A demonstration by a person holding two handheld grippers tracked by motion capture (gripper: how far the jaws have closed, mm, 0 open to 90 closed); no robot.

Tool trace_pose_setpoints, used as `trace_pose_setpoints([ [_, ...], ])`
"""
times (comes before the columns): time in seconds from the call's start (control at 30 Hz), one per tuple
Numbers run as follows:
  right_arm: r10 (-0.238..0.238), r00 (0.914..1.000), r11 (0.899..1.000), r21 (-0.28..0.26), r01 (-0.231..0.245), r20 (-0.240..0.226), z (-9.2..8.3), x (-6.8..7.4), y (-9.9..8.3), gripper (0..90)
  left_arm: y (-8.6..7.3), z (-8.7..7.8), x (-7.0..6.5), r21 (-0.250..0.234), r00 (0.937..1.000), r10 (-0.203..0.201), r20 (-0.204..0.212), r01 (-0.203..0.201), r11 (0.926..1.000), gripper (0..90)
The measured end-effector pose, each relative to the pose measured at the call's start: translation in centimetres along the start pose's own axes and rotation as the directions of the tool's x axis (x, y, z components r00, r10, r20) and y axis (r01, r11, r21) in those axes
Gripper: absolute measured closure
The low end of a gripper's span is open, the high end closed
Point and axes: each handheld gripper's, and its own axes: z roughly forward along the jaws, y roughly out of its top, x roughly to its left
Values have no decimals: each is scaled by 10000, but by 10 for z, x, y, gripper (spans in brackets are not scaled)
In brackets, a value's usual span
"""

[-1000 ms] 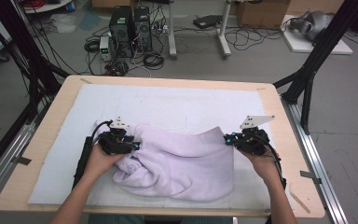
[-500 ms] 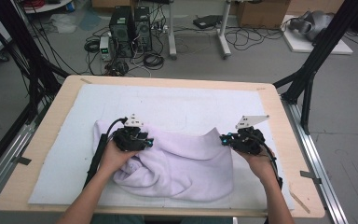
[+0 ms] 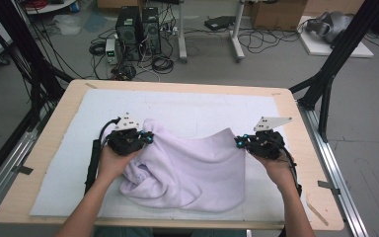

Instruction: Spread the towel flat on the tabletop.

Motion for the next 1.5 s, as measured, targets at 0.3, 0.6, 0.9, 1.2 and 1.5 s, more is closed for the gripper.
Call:
trace_pose_setpoints([
  [0.3, 70, 9998, 10000, -36, -69, 182, 10, -15, 18, 874, 25, 4, 28, -430, 9962, -595, -643, 568, 9975, 855],
  [0.6, 1646, 9748, 9854, -675, -1560, 1505, 42, -91, 80, 675, 88, 30, 93, -556, 9741, -1466, -1719, 1390, 9887, 605],
  [0.9, 1035, 9938, 9944, 164, -1042, 394, 59, -47, 36, 645, 25, 9, 72, 156, 9919, -828, -965, 847, 9963, 548],
  [1.2, 668, 9970, 9973, -285, -679, -398, 42, 9, 7, 585, -16, -20, 22, 407, 9999, -162, -46, 163, 9990, 484],
  [1.5, 228, 9930, 9997, -47, -235, -1159, 45, 53, -17, 553, -50, -53, -14, 309, 9963, 248, 822, -275, 9991, 441],
])
